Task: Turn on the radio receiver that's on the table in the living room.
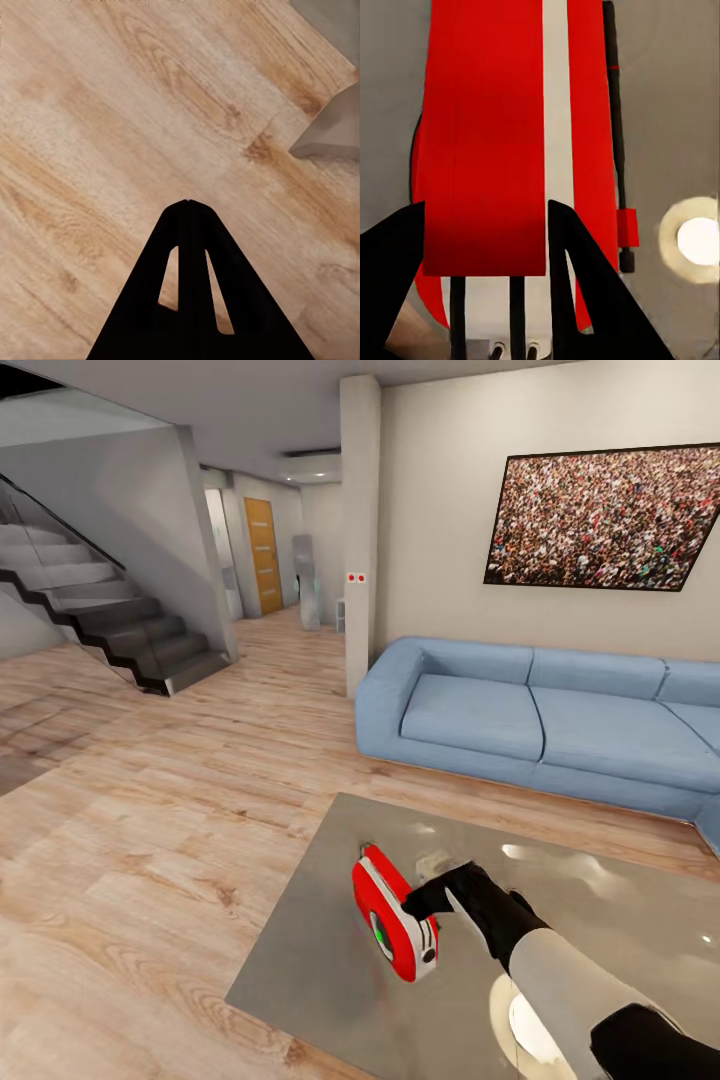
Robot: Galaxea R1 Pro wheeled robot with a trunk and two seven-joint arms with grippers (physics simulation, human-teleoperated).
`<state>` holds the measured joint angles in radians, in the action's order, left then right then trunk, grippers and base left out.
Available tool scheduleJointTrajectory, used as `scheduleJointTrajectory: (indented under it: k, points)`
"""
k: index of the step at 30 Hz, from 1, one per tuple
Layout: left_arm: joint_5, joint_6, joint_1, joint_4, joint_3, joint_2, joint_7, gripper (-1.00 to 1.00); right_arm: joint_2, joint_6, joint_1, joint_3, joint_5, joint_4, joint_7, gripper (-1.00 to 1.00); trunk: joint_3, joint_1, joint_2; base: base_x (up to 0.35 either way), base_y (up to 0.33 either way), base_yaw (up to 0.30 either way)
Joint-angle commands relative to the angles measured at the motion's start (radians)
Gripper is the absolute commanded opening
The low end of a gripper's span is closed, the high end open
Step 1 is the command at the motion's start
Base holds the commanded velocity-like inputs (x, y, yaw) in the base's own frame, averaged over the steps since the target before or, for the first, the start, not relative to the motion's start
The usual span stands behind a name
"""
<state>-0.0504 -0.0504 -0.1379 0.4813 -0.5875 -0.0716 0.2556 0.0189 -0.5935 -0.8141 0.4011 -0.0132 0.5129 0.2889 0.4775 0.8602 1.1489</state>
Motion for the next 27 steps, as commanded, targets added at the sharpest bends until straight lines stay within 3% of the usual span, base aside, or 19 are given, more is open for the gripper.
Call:
scheduleJointTrajectory:
  k: [1,3,7,16,21,27]
  points:
    - [0.001,-0.001,0.000,0.000,0.000,0.001,0.000,-1.00,0.000,0.005,0.000,-0.002,-0.012,0.009,0.008,-1.00,0.000,0.000,0.000,0.000,0.000,0.000]
    - [0.001,0.000,0.000,0.000,0.001,0.001,0.000,-1.00,0.000,0.031,0.000,-0.002,-0.011,-0.020,0.021,-1.00,0.000,0.000,0.000,0.000,0.000,0.000]
    - [0.002,-0.003,0.000,0.000,0.000,0.000,-0.002,-1.00,0.001,0.156,0.000,-0.001,-0.010,-0.095,0.040,-1.00,0.000,0.000,0.000,0.000,0.000,0.000]
    - [0.001,-0.006,0.000,0.000,-0.002,-0.001,-0.005,-1.00,0.000,0.213,0.000,-0.002,-0.011,-0.139,0.045,-1.00,0.000,0.000,0.000,0.000,0.000,0.000]
    - [0.002,-0.006,0.000,0.000,-0.002,-0.001,-0.005,-1.00,-0.001,0.299,0.000,-0.001,-0.011,-0.184,0.046,-1.00,0.000,0.000,0.000,0.000,0.000,0.000]
    - [0.002,-0.006,0.000,0.000,-0.003,-0.001,-0.006,-1.00,0.000,0.333,0.000,-0.002,-0.011,-0.210,0.046,-1.00,0.000,0.000,0.000,0.000,0.000,0.000]
